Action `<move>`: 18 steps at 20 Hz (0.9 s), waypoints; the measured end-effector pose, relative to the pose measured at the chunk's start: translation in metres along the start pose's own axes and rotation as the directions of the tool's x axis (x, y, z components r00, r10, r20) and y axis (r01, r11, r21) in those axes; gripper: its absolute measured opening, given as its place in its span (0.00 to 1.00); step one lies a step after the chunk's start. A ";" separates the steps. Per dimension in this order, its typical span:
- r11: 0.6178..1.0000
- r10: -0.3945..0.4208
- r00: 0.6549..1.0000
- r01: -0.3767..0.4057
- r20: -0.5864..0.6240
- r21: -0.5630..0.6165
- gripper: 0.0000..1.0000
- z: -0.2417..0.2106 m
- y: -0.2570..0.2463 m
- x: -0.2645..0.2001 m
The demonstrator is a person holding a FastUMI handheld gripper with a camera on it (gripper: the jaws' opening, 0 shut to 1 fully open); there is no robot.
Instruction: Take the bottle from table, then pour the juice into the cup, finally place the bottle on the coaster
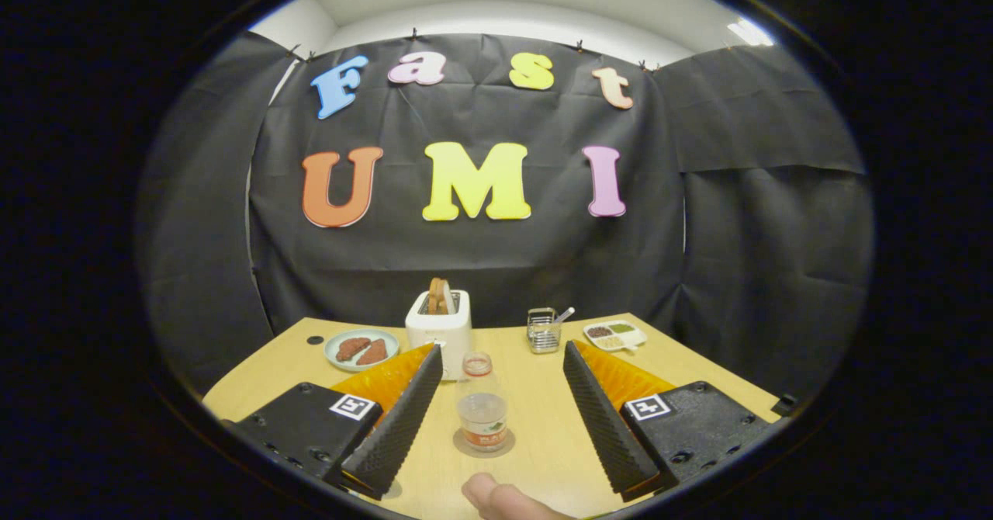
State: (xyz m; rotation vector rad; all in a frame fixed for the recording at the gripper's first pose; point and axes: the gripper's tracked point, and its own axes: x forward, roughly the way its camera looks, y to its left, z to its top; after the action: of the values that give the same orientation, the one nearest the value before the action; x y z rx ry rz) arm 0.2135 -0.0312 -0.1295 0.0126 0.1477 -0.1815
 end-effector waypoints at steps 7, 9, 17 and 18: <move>0.997 -0.050 0.999 0.050 -0.008 -0.051 1.00 0.030 -0.016 -0.061; 0.997 -0.049 0.999 0.048 -0.003 -0.056 1.00 0.038 -0.019 -0.078; 0.999 -0.010 0.998 0.012 0.061 -0.040 1.00 0.063 -0.033 -0.148; 0.999 0.002 0.998 0.001 0.068 -0.051 1.00 0.066 -0.032 -0.155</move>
State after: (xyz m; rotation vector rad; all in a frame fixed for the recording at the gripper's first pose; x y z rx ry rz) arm 0.0670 -0.0368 -0.0411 -0.0445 0.0843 -0.1771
